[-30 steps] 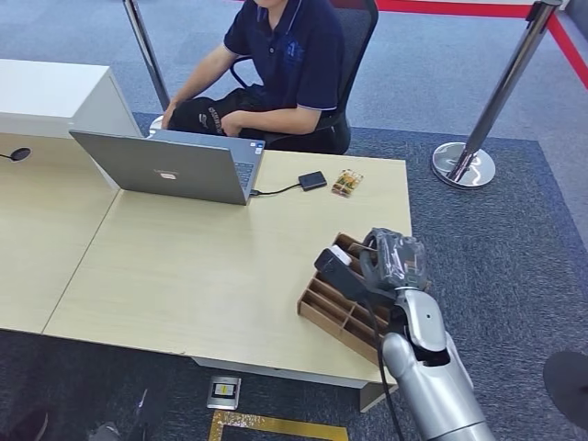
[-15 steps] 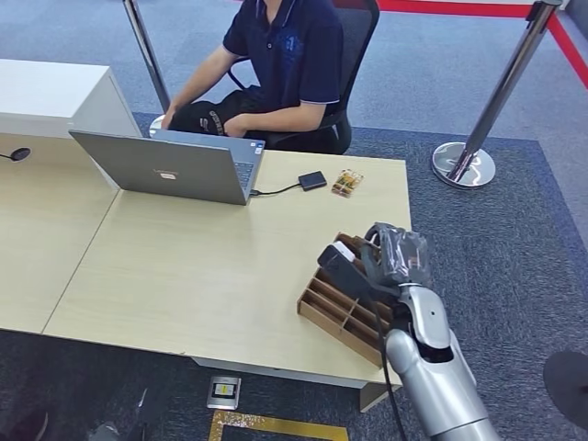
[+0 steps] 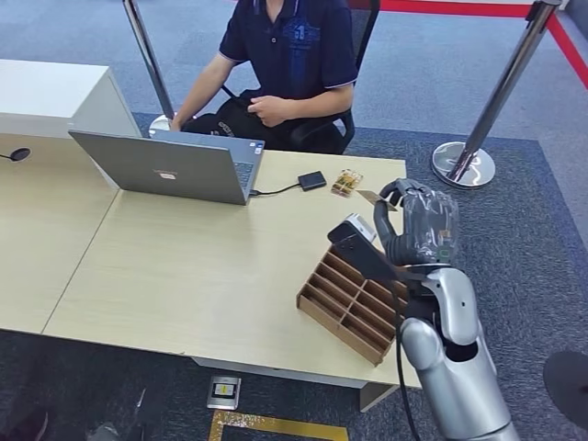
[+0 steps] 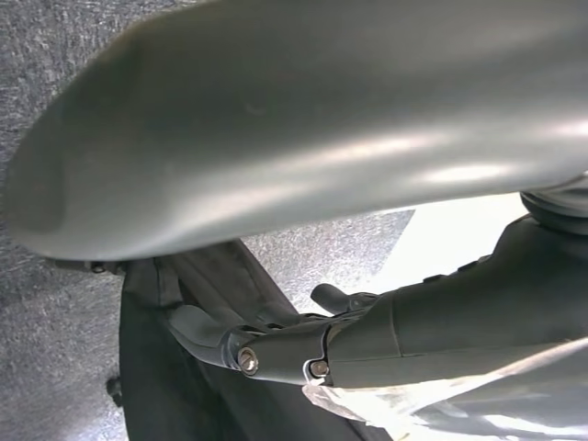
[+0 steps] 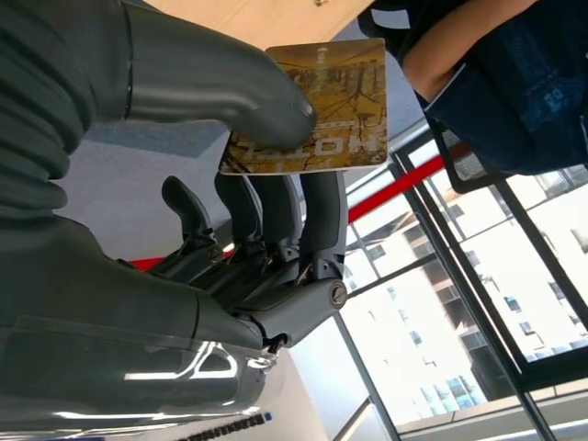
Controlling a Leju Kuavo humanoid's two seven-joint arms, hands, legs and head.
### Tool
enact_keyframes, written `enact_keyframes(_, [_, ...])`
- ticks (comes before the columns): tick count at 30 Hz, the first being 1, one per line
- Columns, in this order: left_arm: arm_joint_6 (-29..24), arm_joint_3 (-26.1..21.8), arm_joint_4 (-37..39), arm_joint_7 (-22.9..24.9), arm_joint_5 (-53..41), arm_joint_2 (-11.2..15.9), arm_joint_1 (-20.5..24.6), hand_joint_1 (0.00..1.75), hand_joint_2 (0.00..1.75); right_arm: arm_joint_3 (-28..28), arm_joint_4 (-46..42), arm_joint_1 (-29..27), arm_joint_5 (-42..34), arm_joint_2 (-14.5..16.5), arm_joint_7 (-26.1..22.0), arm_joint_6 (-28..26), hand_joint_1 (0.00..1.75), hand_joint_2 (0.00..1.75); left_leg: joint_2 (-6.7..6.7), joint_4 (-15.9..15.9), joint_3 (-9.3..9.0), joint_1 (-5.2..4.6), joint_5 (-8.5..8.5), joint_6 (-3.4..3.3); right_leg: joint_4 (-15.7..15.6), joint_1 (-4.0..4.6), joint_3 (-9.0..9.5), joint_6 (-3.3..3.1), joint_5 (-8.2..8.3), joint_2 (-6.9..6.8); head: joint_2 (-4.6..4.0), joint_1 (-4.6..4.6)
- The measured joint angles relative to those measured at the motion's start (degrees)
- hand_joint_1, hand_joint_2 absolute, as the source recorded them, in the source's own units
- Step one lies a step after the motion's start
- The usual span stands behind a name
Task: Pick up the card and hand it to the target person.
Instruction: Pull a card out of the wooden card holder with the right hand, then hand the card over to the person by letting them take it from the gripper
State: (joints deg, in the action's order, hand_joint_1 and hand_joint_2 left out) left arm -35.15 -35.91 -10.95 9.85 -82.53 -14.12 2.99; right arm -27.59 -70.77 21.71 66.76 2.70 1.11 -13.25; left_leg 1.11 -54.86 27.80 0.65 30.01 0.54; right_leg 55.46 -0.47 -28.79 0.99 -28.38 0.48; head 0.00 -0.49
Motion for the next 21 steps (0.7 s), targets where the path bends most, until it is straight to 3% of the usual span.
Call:
enact_keyframes(8, [-0.3,0.0,0.0,0.0,-0.6,0.0,0.1,0.00,0.00,-1.2,4.8,7.9,-0.5,4.5,0.3,2.4,1.44,1.75,-0.04,0.0,-0.01,0.00,-0.06,0.05,0.1,0.00,-0.01,-0.01,0.01,0.00,0.00,-0.01])
enact_keyframes(14, [-0.3,0.0,0.0,0.6,-1.4,0.0,0.4,0.00,0.00,-1.5,17.7,17.6,1.8,10.3,3.1,1.3,1.59,1.75,-0.12,0.0,-0.01,0.01,-0.07,0.06,0.1,0.00,-0.04,-0.02,0.01,0.00,0.00,-0.01])
enact_keyframes(21, [-0.3,0.0,0.0,1.1,-1.3,0.0,0.4,0.00,0.00,-2.0,33.2,26.0,5.2,15.0,6.4,0.5,1.57,1.75,-0.11,0.0,0.02,0.01,-0.06,0.06,0.1,0.03,-0.05,-0.02,0.01,0.00,0.00,0.00])
